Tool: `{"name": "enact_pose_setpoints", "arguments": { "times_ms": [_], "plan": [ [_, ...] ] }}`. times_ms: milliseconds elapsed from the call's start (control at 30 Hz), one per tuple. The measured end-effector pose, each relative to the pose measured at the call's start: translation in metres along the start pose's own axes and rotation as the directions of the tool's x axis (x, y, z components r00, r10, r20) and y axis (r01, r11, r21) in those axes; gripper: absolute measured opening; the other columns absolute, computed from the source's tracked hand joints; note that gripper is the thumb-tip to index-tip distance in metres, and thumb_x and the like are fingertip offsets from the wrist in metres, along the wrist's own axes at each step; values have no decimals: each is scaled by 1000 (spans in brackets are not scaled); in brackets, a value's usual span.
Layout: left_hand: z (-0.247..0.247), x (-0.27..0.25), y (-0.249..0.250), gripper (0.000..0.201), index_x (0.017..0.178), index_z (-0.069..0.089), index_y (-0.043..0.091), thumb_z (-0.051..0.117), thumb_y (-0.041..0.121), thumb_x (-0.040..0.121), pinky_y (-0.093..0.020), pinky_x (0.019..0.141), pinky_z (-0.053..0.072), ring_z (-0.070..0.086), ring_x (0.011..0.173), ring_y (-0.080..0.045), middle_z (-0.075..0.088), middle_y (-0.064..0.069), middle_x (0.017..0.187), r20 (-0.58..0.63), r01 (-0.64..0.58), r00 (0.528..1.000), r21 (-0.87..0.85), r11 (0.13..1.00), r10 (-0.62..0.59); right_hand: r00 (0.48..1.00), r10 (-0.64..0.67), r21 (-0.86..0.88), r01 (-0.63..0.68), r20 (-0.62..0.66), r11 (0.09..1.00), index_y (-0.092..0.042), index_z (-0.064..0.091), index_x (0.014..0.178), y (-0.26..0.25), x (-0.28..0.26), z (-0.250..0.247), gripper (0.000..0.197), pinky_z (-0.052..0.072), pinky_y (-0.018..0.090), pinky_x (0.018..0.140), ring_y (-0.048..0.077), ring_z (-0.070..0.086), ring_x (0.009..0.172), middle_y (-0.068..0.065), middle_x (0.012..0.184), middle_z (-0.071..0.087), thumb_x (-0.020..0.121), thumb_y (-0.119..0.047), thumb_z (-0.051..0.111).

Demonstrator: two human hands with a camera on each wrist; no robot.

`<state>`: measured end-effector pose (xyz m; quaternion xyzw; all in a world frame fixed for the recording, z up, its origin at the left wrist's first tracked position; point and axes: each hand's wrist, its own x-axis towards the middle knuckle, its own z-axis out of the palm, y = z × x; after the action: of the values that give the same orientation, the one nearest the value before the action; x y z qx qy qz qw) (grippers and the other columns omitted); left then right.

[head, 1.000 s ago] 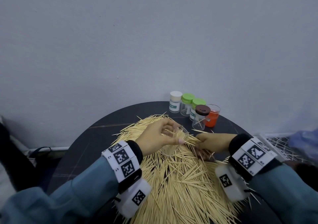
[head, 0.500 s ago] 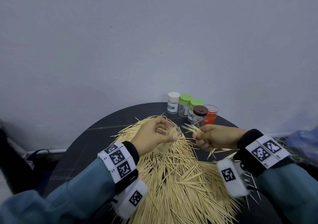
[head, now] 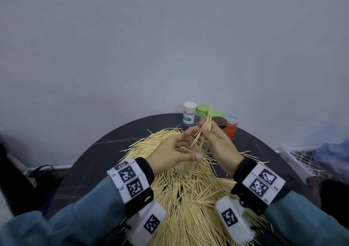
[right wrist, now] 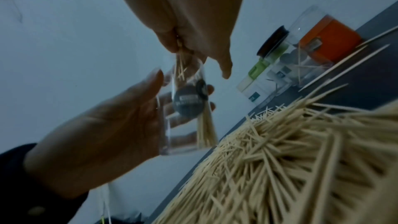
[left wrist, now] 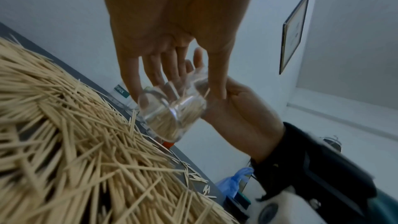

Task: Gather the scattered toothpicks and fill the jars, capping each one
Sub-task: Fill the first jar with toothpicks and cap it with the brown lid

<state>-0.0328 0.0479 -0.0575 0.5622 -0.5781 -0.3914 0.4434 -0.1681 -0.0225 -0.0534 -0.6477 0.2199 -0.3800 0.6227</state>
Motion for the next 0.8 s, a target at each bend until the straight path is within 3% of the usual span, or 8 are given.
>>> {"name": "enact_pose_setpoints", "arguments": {
  "times_ms": [67, 200, 433, 600, 700, 800],
  "plan": [
    [-1, 0, 2, 52, 124, 53, 20, 74, 11, 77, -17, 85, 50, 63, 96, -11, 63, -1, 105, -37, -5, 999, -44, 999, 4, 1000, -2, -34, 3, 27, 999, -19, 48, 102, 3, -3, 4, 15, 39, 43, 105, 21, 59, 113, 8, 111, 66, 98, -23, 34],
    [-2, 1, 1, 46, 118, 56, 7, 74, 13, 76, -30, 89, 52, 63, 104, -22, 65, -11, 112, -71, 31, 997, -63, 998, -36, 998, -11, 17, 10, 55, 1000, -17, 46, 104, 3, -5, 7, 17, 36, 49, 108, 18, 59, 114, 2, 113, 68, 98, -23, 31],
    [-3, 2, 0, 47, 119, 57, 12, 75, 20, 75, -39, 92, 51, 63, 105, -21, 64, -7, 115, -58, 77, 995, -72, 994, -82, 1000, 5, 45, -6, 21, 999, -16, 43, 100, 6, -3, 3, 15, 31, 50, 110, 16, 56, 119, 4, 119, 65, 100, -24, 31],
    [-3, 1, 0, 45, 118, 57, 12, 74, 19, 77, -34, 87, 51, 63, 104, -20, 64, -6, 115, -59, 83, 995, -57, 995, -86, 999, 42, 25, -42, 11, 999, -14, 49, 97, 4, -3, 2, 19, 34, 48, 109, 18, 56, 119, 6, 118, 66, 99, -25, 33],
    [-5, 0, 1, 46, 119, 57, 13, 74, 19, 77, -25, 82, 50, 63, 100, -13, 64, 0, 110, -82, 79, 993, -45, 996, -82, 999, 51, 48, -51, 1, 998, -15, 50, 96, 1, -4, 2, 19, 37, 41, 106, 16, 57, 117, 8, 118, 65, 99, -23, 32],
    [-9, 1, 0, 48, 118, 57, 12, 76, 18, 75, -16, 78, 49, 63, 97, -14, 64, 0, 109, -147, 60, 987, -29, 998, -63, 991, 111, -73, -116, -75, 991, -17, 50, 97, -3, 0, -3, 18, 41, 31, 97, 12, 59, 111, 4, 115, 66, 100, -21, 33]
  ]
}}
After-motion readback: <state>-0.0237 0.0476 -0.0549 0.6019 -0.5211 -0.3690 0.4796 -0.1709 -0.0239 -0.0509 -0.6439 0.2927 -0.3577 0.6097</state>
